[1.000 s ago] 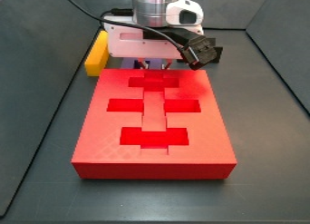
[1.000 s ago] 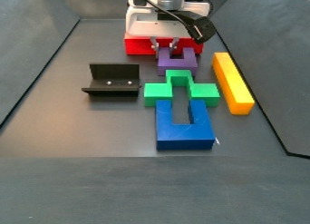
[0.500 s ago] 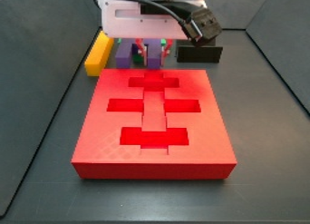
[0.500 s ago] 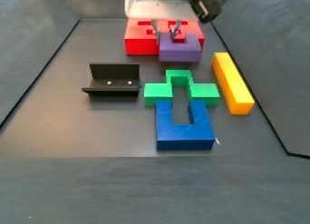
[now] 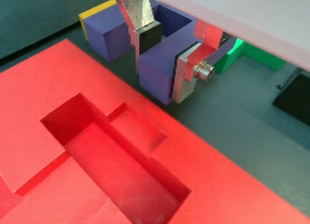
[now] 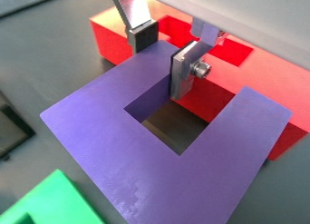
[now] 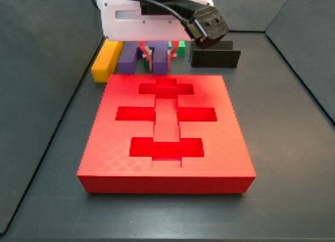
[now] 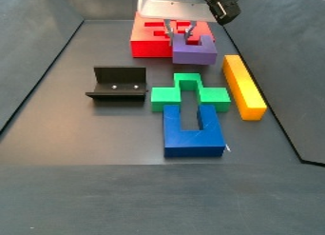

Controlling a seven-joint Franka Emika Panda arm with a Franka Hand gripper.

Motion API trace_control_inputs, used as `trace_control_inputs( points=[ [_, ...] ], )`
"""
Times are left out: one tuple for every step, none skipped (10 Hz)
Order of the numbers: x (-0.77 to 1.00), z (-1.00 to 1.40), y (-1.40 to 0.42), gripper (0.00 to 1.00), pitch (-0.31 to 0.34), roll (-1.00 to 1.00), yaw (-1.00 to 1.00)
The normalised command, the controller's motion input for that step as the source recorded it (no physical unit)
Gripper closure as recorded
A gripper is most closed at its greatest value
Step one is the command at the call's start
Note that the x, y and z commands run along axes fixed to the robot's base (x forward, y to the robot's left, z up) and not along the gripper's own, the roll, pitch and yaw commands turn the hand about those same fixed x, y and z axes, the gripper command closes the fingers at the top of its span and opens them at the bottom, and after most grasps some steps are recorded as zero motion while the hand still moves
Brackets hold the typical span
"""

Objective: Pick up the purple object. Move up. Place the purple object on the fixture. Regrasp the purple object. Move to above the board. Insert the purple object.
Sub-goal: Place the purple object on the fixture.

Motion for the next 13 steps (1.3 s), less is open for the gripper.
trace_control_inputs(
  points=[
    [0.6, 1.0, 0.39, 1.0, 0.16, -0.39, 0.01],
    [0.62, 1.0, 0.25, 1.0, 0.18, -0.36, 0.07],
    [0.73, 1.0, 0.23, 1.0, 0.126, -0.39, 0.0],
    [0.87, 0.98, 0.2, 1.0, 0.077, -0.33, 0.0],
    [0.88, 0.9, 0.14, 1.0, 0.097, -0.39, 0.0],
    [0.87, 0.81, 0.13, 1.0, 0.166, -0.51, 0.0],
    [0.82, 0.64, 0.12, 1.0, 0.294, -0.67, 0.0],
    [0.77, 0.51, 0.07, 1.0, 0.34, -0.78, 0.0],
    [0.74, 0.44, 0.04, 1.0, 0.363, -0.85, 0.0],
    [0.73, 0.41, 0.0, 1.0, 0.38, -0.87, -0.01],
    [0.71, 0.37, 0.0, 1.0, 0.363, -0.92, 0.0],
    [0.53, 0.0, 0.33, 1.0, 0.206, -1.0, 0.0],
    [0.51, -0.01, 0.41, 1.0, 0.234, -0.75, -0.11]
  ],
)
